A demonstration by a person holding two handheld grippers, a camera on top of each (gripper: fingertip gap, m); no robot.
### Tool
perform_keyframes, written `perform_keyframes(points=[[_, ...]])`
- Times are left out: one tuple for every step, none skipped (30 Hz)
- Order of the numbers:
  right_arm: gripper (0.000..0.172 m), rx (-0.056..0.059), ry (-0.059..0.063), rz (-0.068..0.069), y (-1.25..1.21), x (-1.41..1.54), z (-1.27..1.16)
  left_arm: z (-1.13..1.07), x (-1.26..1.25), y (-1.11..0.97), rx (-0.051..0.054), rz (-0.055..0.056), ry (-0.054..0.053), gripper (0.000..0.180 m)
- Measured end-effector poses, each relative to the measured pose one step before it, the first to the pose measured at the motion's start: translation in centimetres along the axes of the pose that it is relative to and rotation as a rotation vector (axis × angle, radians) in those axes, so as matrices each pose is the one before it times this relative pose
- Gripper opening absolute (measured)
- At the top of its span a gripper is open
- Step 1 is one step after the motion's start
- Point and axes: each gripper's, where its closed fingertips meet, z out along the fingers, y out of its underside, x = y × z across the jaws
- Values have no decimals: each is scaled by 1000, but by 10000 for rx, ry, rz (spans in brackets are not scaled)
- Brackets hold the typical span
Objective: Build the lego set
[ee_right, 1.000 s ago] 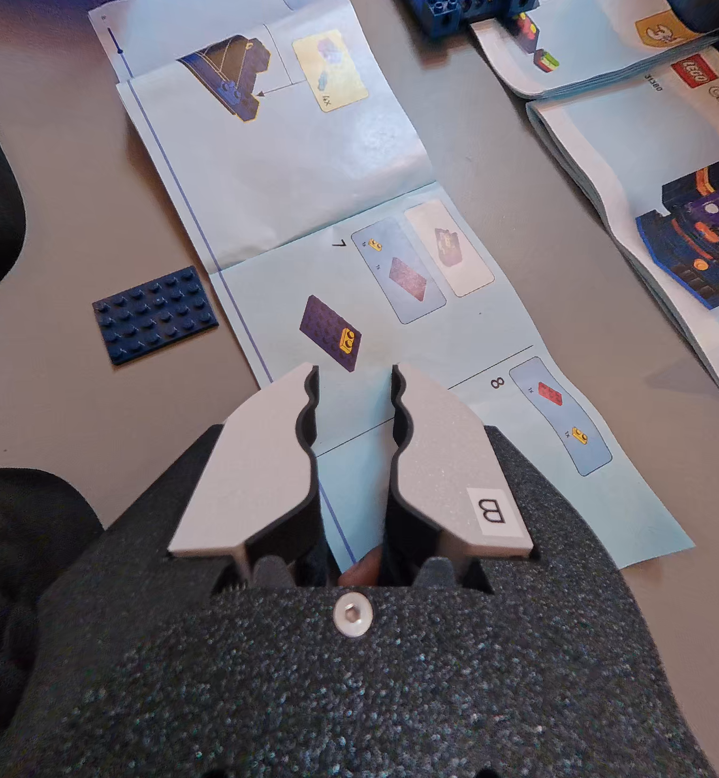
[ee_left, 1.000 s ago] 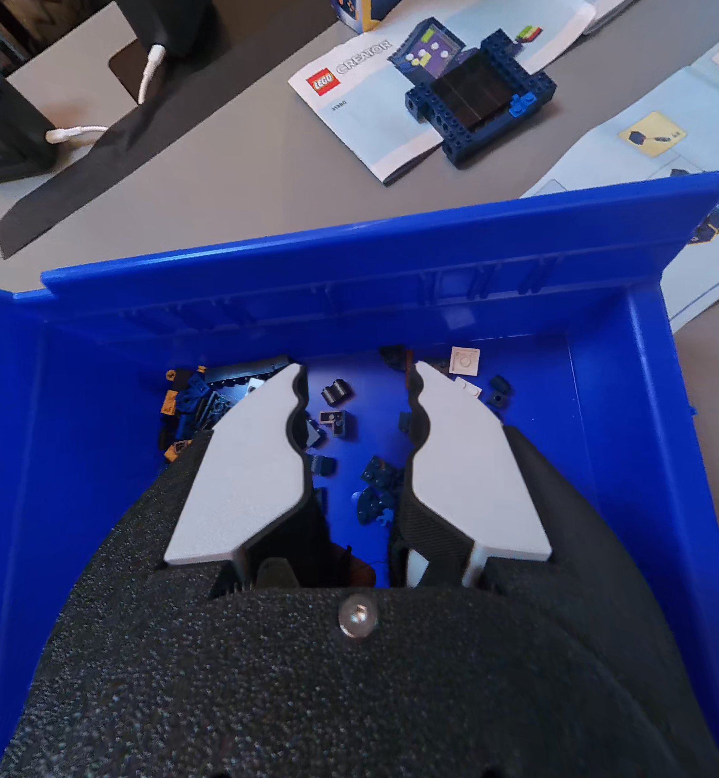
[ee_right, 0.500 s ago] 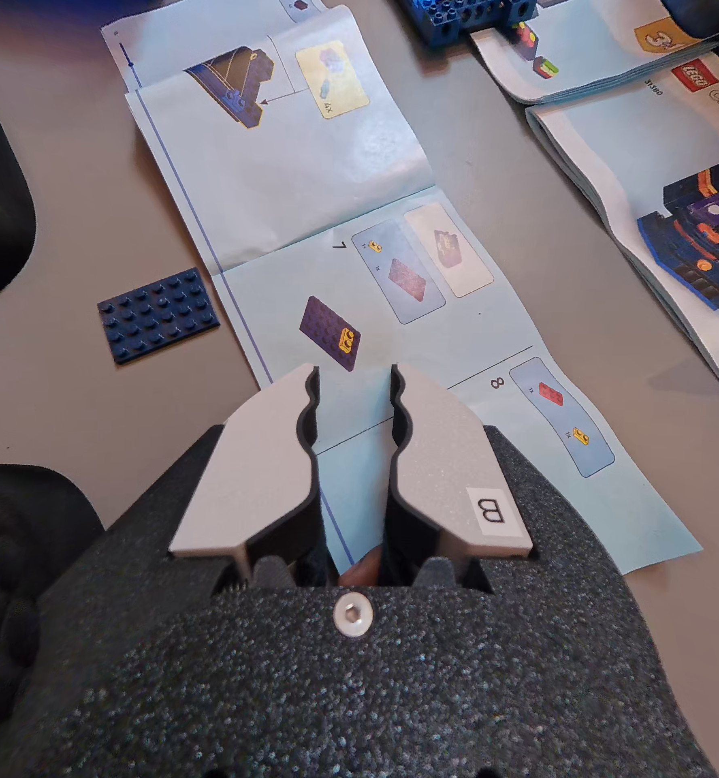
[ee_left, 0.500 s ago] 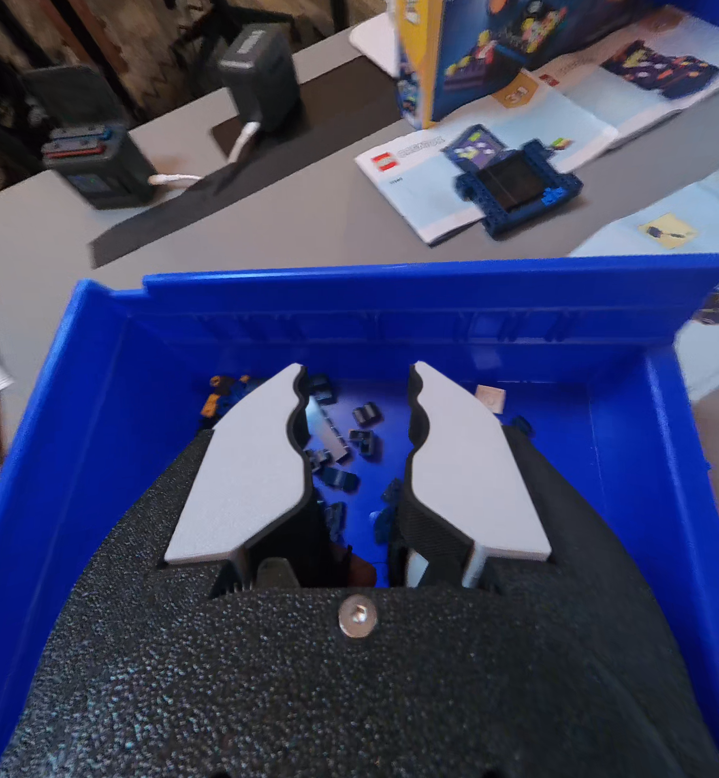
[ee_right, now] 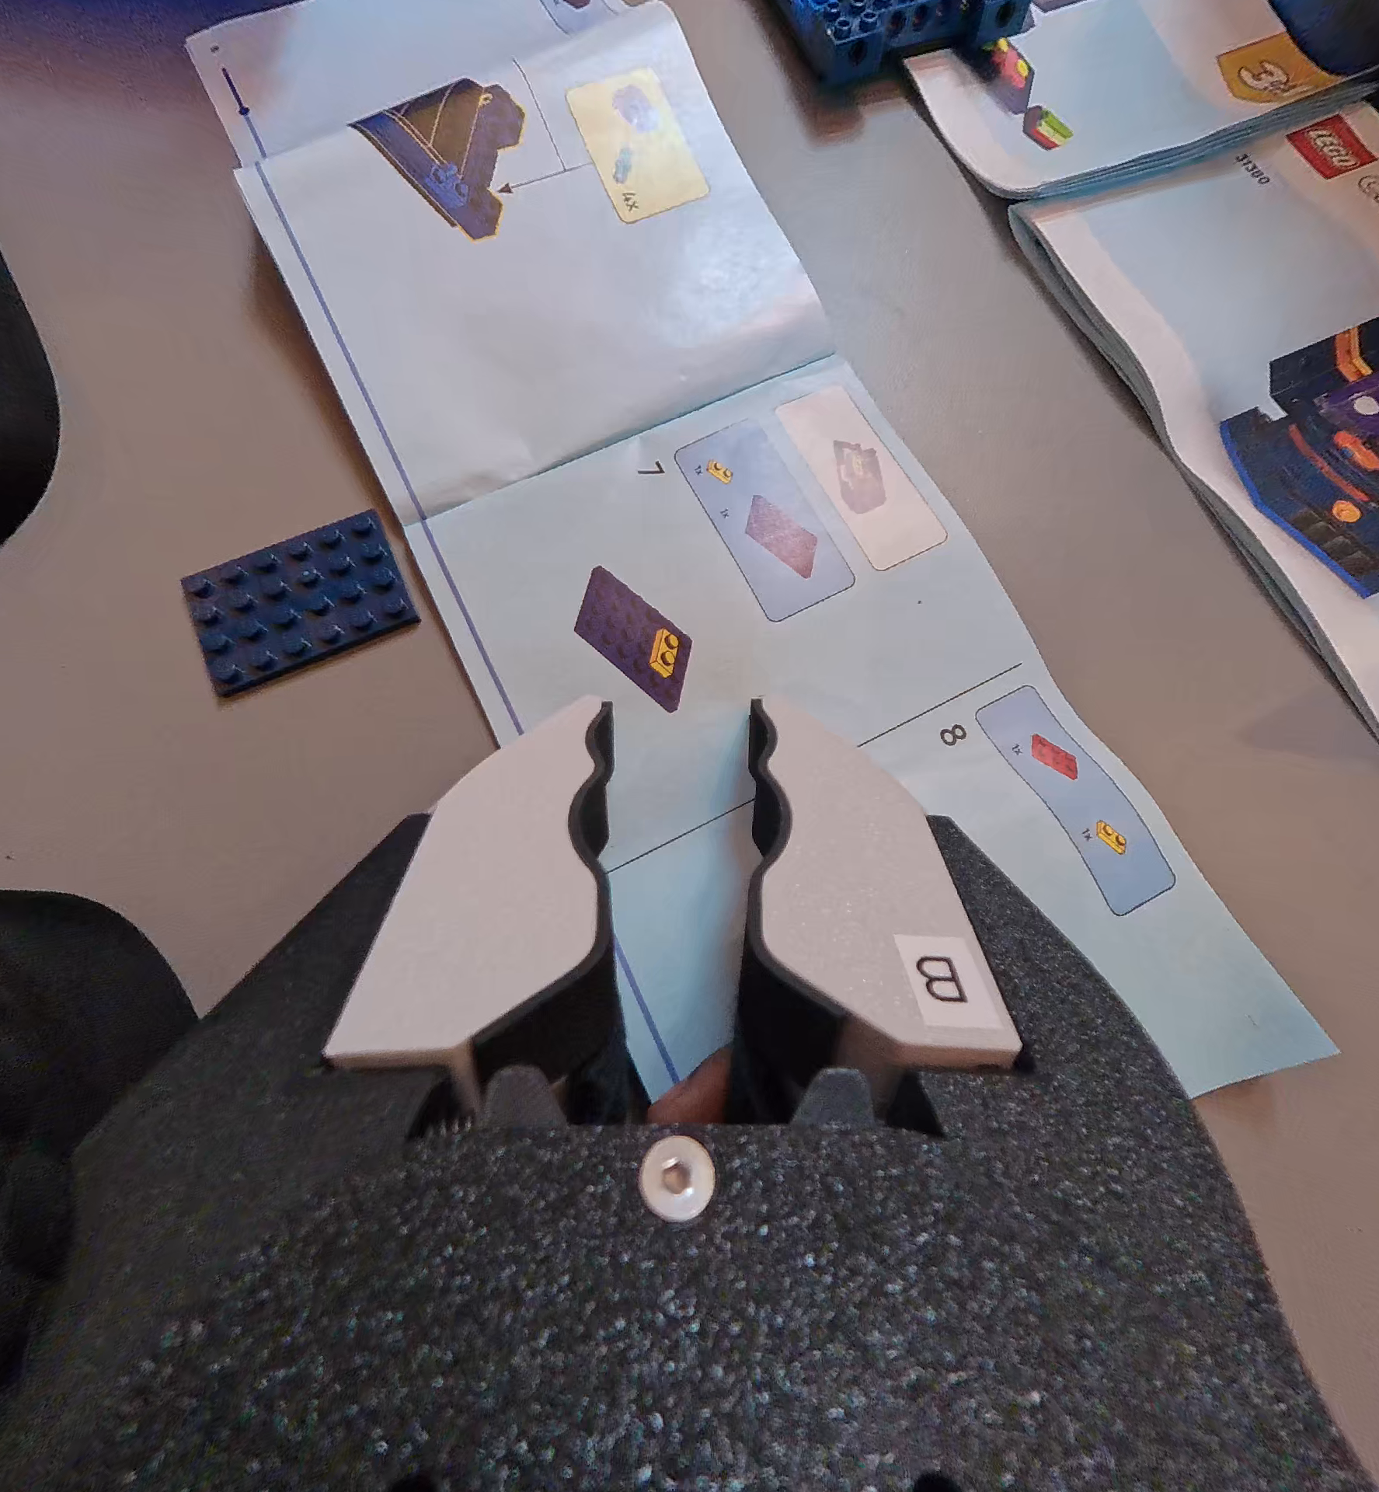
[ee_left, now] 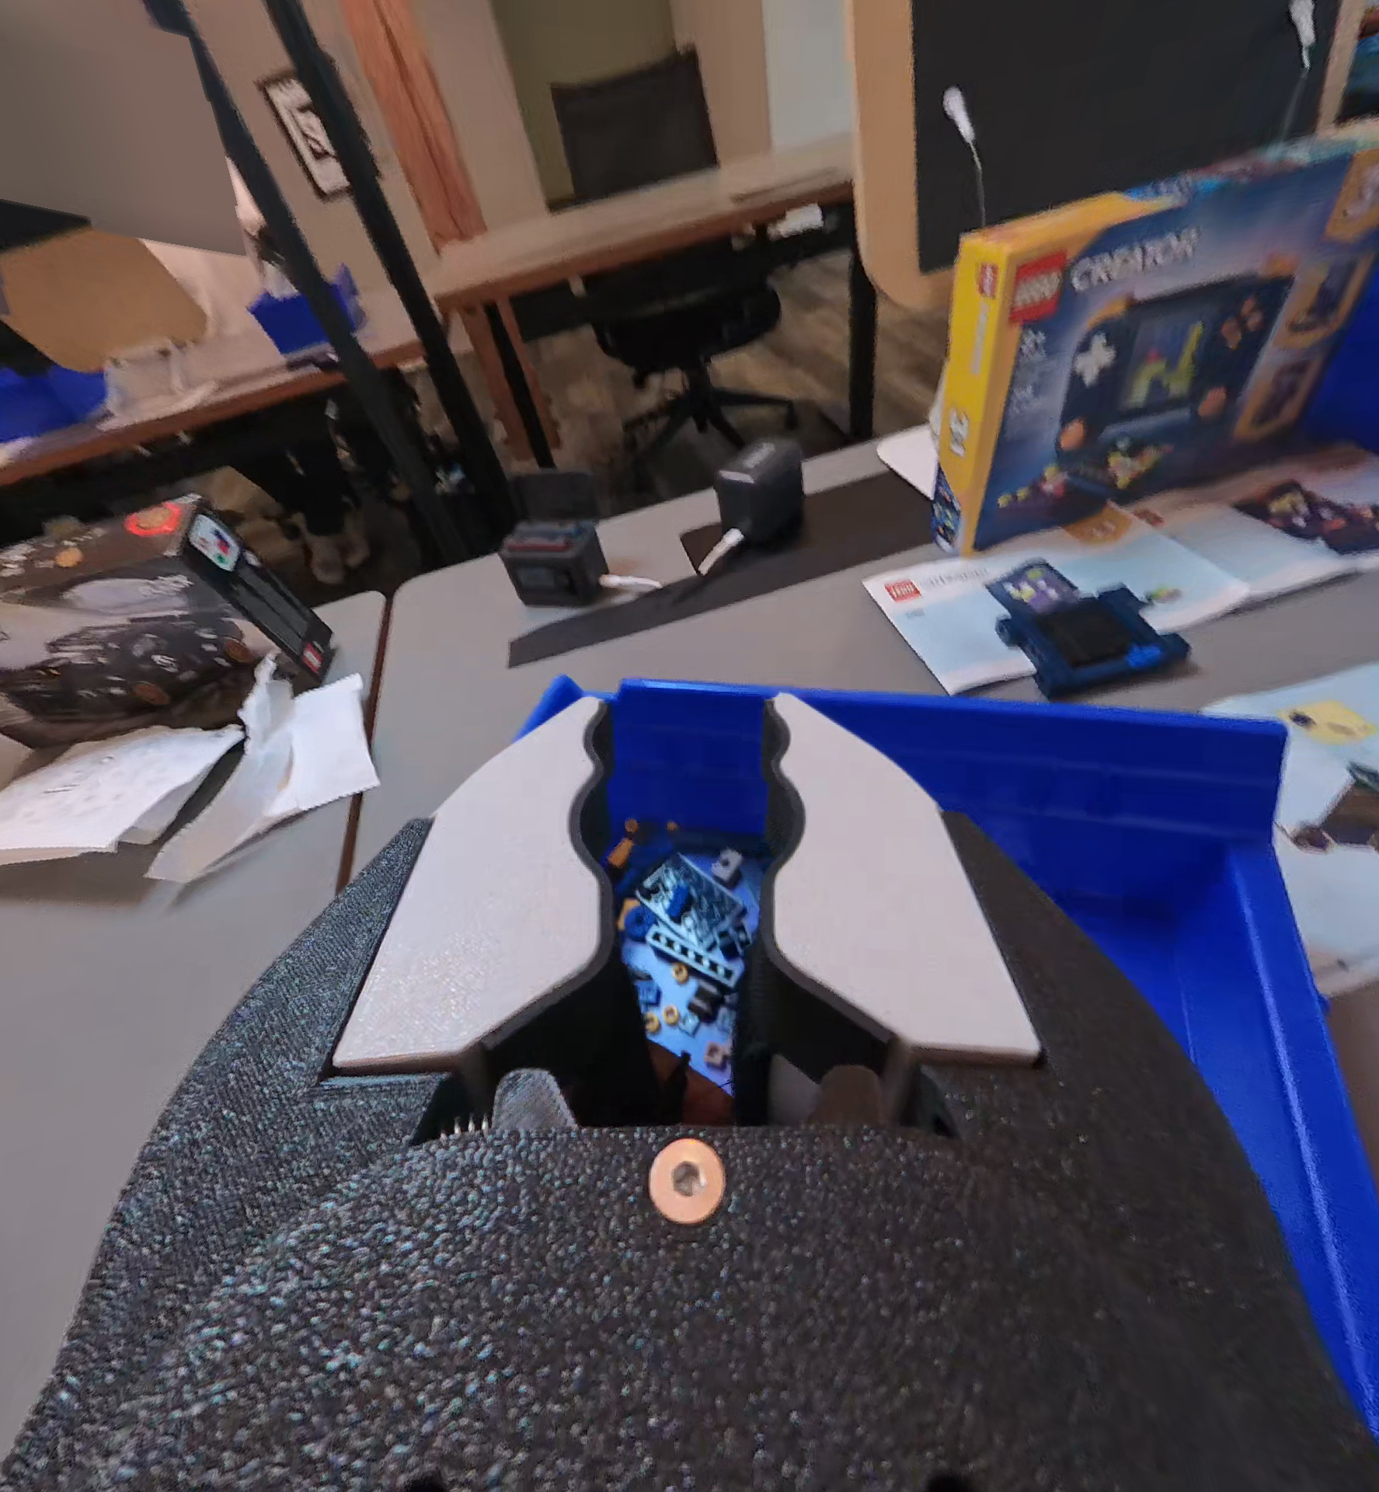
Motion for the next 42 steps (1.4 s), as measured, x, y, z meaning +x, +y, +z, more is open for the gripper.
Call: perform_keyframes(points=[[32, -8, 1, -1, 2, -4, 4, -104, 482, 518, -391, 195, 209, 34], [32, -9, 3, 0, -2, 8, -6, -46, 665, 686, -516, 312, 331, 32], [32, -6, 5, -5, -4, -4, 8, -13, 876, 939, -728, 389, 493, 31], [32, 1, 3, -6, 2, -5, -4, 52, 507, 949, -769, 335, 229, 31], [32, 8, -3, 4, -5, 11, 1, 95, 237, 898, -746, 364, 40, 31], [32, 6, -6, 10, 3, -6, 8, 147, 129, 790, -686, 391, -20, 31], [32, -4, -1, -2, -2, 0, -10, 159, -49, 618, -590, 352, -117, 31], [32, -13, 3, -15, 6, 0, 3, 99, -362, 543, -589, 340, -264, 32], [32, -16, 3, -14, -5, 3, 1, -14, -888, 378, -489, 311, -541, 33], [32, -12, -1, -3, 1, -1, 7, -74, -1219, 190, -335, 264, -675, 34], [32, -9, -1, 2, -2, 1, -6, -22, -1436, 166, -287, 197, -745, 33], [32, -9, 2, -5, 3, 1, 3, 177, -1409, 332, -367, 202, -687, 32], [32, -8, 5, -9, 5, -5, -1, 458, -778, 345, -344, 235, -267, 31], [32, -5, 5, -5, 4, 1, -1, 658, 47, 129, -170, 120, 253, 30], [32, -4, 4, -2, -4, 1, 7, 742, 334, -100, -20, -61, 458, 29], [32, -4, 3, -2, 3, -3, 0, 775, 439, -142, 17, -111, 529, 28], [32, -6, 2, -3, -3, -5, -8, 810, 416, 0, -81, -80, 524, 28], [32, -6, 2, -4, -1, -1, 5, 837, 283, 194, -208, -18, 436, 28], [32, -6, 2, -5, 5, -3, -2, 851, 98, 274, -252, 31, 292, 29], [32, -6, 1, -3, -1, -2, 5, 836, 386, 339, -281, 110, 465, 30], [32, -5, 2, -2, 6, 4, -3, 806, 739, 211, -201, 57, 711, 31], [32, -5, 2, -6, 3, -1, -1, 809, 757, 82, -141, 34, 738, 33], [32, -7, 0, -7, -8, -1, -2, 851, 472, 5, -141, 235, 536, 34], [32, -7, -2, -4, 1, -6, 4, 875, 146, 125, -228, 658, 256, 33], [32, -7, 0, -6, 3, 8, 2, 825, -222, 302, -312, 879, -69, 33], [32, -3, 4, -10, -1, -7, 3, 744, -315, 351, -369, 834, -144, 32], [32, 1, 4, -4, -2, 8, 1, 612, -218, 512, -504, 659, -28, 30], [32, 3, 3, 4, 2, -3, -5, 490, -224, 530, -526, 510, 14, 28], [32, 1, 4, -1, -3, -3, 3, 402, -303, 387, -418, 332, -33, 26], [32, -5, 5, -10, 7, -8, -6, 376, -206, 64, -211, 75, 21, 22], [32, -11, 4, -11, 6, -14, 0, 372, -93, -138, -91, -145, 80, 20], [32, -11, 2, -13, 6, -15, 0, 352, -168, -201, -50, -250, 3, 18], [32, -6, 1, -14, 1, -11, -13, 377, -118, -150, -44, -229, -4, 17], [32, -5, -4, -8, 10, -13, -8, 364, -58, 63, -142, -189, 21, 17], [32, -7, -7, -9, 10, -25, -7, 341, -198, 250, -235, -198, -68, 18], [32, -9, -6, -18, 16, -30, -13, 281, -86, 129, -135, -163, -4, 19], [32, -8, -7, -26, 10, -38, -23, 154, 93, -252, 135, -174, 90, 16], [32, -3, -8, -23, 11, -20, -11, 31, -64, -289, 170, -174, 18, 16], [32, 1, -9, -13, 5, -29, -8, 51, 212, -294, 159, -173, 205, 17], [32, 2, -9, -5, 10, -16, -12, 177, 404, -139, 59, -170, 307, 20], [32, -1, -7, -5, 7, -10, -7, 21, -73, -21, -6, -20, -55, 20], [32, -2, -6, -10, 10, -28, -10, -59, 157, 151, -100, 111, 57, 20]])
